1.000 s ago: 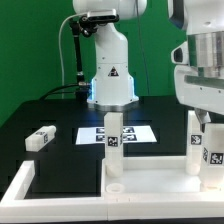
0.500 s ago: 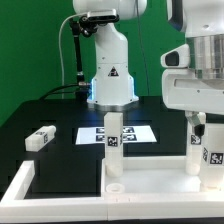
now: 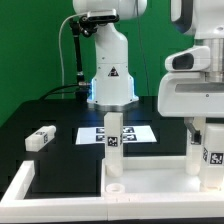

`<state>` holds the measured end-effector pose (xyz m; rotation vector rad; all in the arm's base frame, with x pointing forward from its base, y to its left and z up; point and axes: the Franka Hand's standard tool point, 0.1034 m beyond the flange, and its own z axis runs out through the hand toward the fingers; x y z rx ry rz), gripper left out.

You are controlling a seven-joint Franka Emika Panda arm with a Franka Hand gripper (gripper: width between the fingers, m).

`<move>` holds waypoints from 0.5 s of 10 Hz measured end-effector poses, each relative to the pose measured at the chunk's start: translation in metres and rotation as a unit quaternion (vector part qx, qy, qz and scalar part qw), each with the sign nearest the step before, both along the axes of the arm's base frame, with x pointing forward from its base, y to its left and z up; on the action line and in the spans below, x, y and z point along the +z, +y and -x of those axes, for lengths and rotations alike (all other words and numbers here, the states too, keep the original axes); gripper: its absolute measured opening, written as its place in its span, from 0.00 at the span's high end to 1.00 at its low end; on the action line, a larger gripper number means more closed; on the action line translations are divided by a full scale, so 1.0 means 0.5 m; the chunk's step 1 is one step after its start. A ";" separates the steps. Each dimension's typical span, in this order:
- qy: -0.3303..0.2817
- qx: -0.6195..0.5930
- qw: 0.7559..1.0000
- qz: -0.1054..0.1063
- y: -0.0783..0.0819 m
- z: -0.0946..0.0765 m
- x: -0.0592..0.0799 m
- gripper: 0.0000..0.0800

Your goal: Assemble desk

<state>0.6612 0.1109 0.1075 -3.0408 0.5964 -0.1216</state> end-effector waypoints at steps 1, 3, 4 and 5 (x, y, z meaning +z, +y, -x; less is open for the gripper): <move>0.000 -0.018 1.000 -0.002 0.000 0.000 0.000 0.33; 0.006 -0.094 0.996 -0.005 -0.011 0.003 -0.002 0.52; 0.008 -0.131 0.991 -0.007 -0.015 0.002 -0.001 0.63; 0.008 -0.195 0.981 -0.015 -0.028 -0.003 0.007 0.63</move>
Offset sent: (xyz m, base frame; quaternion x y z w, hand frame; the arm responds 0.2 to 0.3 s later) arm 0.0000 0.0000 0.0000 0.0000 0.0000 0.1938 0.9810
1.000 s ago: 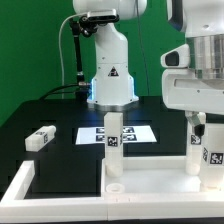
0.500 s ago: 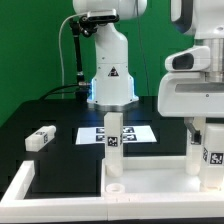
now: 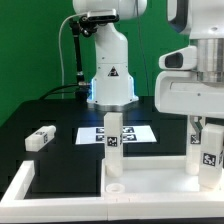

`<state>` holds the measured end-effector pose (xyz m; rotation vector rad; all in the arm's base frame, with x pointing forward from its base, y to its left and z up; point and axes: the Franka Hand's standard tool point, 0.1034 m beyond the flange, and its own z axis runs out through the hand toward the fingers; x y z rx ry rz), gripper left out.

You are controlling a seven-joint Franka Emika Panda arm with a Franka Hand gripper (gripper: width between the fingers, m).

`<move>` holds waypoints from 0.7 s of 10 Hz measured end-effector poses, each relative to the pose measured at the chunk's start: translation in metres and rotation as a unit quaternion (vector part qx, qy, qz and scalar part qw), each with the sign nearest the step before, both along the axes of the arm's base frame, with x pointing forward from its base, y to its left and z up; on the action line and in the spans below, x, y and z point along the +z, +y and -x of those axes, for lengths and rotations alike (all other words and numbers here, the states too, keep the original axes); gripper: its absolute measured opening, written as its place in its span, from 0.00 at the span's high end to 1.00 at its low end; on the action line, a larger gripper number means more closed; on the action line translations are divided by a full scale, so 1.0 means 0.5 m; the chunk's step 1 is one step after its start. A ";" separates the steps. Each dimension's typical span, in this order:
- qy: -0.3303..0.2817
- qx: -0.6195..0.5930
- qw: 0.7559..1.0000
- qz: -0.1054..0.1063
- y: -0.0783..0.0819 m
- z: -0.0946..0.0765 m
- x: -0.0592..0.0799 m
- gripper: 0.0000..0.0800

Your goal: Assemble desk

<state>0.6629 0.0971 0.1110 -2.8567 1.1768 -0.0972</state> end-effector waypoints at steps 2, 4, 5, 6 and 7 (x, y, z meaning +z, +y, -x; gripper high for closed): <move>0.003 -0.148 0.989 -0.023 -0.026 0.012 -0.002 0.63; 0.006 -0.284 0.957 -0.063 -0.045 0.019 -0.007 0.63; 0.006 -0.327 0.942 -0.077 -0.048 0.019 -0.010 0.63; 0.005 -0.368 0.926 -0.084 -0.041 0.018 -0.012 0.63; 0.006 -0.405 0.910 -0.088 -0.021 0.017 -0.015 0.63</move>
Offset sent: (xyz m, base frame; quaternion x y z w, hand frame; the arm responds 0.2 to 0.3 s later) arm -0.0195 -0.0204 0.0026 0.0663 -0.0595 0.4047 0.9101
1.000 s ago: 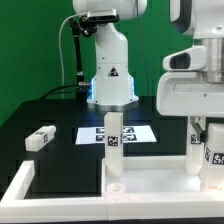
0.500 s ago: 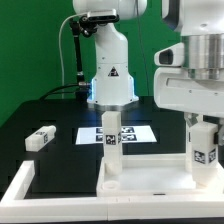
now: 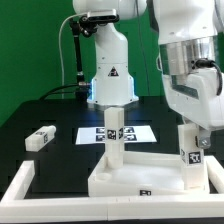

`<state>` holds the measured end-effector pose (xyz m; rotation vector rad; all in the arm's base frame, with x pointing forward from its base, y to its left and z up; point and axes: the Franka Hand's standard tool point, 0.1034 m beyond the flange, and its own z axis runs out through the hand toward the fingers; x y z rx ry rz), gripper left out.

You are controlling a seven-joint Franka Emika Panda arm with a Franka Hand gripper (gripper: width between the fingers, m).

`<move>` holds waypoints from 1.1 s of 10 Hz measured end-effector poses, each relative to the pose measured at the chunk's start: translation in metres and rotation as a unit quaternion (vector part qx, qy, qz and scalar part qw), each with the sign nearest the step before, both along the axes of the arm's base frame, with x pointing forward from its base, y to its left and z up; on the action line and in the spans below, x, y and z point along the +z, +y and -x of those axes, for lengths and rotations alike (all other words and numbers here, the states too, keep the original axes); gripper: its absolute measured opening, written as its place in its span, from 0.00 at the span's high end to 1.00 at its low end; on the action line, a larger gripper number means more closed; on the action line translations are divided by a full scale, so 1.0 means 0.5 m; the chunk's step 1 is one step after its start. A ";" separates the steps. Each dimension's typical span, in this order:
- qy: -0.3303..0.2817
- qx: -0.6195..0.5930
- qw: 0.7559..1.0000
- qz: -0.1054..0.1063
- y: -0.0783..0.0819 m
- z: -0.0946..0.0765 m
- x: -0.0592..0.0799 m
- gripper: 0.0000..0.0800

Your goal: Assemble desk

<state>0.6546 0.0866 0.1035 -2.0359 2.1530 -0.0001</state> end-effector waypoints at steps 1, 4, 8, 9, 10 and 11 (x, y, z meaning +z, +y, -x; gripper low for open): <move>0.003 -0.051 0.999 -0.007 0.023 -0.009 0.000 0.63; 0.011 -0.165 0.986 -0.023 0.067 -0.026 0.000 0.63; 0.008 -0.162 0.987 -0.020 0.060 -0.027 0.000 0.47; 0.004 -0.045 0.999 0.005 0.049 -0.021 -0.001 0.47; -0.003 0.041 0.999 0.017 0.037 -0.018 -0.009 0.30; -0.003 0.086 0.996 0.021 0.035 -0.010 -0.017 0.30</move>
Offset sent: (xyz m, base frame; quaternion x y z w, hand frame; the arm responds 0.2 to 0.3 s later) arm 0.0159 0.0291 0.0029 0.0061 0.0119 0.2261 0.9740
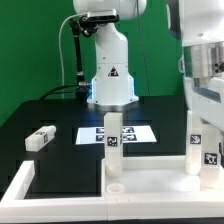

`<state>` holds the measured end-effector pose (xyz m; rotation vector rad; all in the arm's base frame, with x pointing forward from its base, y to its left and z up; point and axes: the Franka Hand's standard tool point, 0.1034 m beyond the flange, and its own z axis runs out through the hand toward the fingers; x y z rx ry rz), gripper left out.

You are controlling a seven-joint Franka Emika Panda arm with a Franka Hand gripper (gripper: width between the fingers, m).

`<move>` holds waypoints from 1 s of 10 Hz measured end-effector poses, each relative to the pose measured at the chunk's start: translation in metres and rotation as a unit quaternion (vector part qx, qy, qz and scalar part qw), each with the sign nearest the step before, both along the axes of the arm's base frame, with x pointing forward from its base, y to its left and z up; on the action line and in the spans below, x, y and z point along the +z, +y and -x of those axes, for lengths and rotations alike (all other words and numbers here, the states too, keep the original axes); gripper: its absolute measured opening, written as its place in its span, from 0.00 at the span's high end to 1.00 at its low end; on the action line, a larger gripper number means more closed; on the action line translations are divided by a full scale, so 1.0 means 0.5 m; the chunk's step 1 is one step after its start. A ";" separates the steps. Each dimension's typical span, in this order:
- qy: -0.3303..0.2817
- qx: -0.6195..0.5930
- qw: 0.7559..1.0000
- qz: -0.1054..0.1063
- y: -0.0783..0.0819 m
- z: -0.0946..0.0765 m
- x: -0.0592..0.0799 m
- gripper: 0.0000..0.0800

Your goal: Assemble desk

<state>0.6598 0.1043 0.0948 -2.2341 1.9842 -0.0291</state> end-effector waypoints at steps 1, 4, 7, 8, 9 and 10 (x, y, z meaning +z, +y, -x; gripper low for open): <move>-0.004 0.031 0.999 0.005 0.003 -0.001 0.002 0.21; -0.032 0.168 0.985 0.029 -0.005 -0.009 0.002 0.19; -0.051 0.413 0.906 0.082 -0.001 -0.024 0.021 0.19; -0.053 0.433 0.896 0.087 0.004 -0.024 0.025 0.19; -0.050 0.421 0.901 0.086 0.001 -0.022 0.020 0.38; -0.049 0.419 0.903 0.086 -0.001 -0.022 0.019 0.38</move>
Offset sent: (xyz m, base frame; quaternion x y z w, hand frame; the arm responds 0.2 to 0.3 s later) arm 0.0000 0.0000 0.0000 0.0000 0.0000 -0.1938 0.9810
